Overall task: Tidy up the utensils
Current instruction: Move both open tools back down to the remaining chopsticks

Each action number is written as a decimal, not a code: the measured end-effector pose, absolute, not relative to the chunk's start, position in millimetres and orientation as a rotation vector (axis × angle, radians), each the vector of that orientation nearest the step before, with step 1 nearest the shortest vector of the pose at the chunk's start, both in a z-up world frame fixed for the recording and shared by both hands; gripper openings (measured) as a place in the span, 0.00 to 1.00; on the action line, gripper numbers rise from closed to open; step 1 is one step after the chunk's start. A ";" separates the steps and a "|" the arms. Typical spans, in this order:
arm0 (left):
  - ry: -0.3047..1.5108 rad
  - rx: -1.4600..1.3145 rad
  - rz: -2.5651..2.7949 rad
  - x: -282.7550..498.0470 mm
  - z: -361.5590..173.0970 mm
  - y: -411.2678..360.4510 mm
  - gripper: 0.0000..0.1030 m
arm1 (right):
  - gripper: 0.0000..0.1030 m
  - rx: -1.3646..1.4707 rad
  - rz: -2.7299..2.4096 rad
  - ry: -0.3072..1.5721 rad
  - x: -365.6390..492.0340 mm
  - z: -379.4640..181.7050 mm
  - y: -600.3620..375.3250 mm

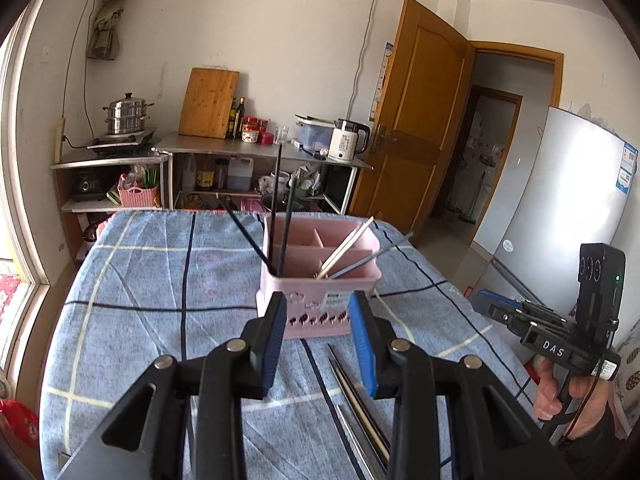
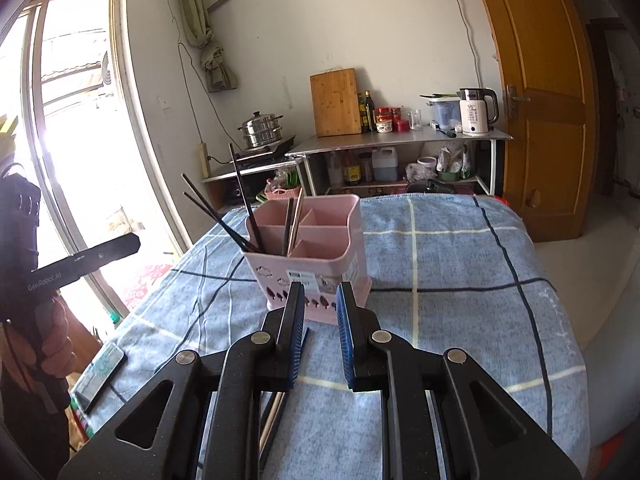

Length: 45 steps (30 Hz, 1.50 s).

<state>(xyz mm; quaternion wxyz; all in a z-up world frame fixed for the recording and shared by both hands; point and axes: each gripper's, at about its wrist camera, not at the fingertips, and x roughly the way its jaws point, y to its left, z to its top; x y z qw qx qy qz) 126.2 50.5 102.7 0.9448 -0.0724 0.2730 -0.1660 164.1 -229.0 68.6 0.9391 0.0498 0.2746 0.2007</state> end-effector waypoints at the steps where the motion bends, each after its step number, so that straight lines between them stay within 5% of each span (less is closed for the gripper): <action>1: 0.577 -0.153 -0.342 125.5 94.3 49.4 0.33 | 0.16 0.104 0.410 0.571 161.8 63.1 -229.5; 34: 0.973 -0.035 -0.346 132.5 -44.7 -28.3 0.33 | 0.16 0.111 0.464 0.790 177.6 -19.7 -209.9; 35: 0.969 -0.019 -0.339 131.8 -44.5 -30.4 0.32 | 0.16 0.108 0.465 0.794 178.5 -21.1 -208.1; 38: 0.952 0.040 -0.298 133.5 -46.6 -35.9 0.09 | 0.16 0.101 0.469 0.810 182.5 -25.5 -203.6; 45: 0.946 0.015 -0.262 154.2 -45.2 -14.0 0.06 | 0.16 0.065 0.472 0.865 203.2 -35.9 -184.9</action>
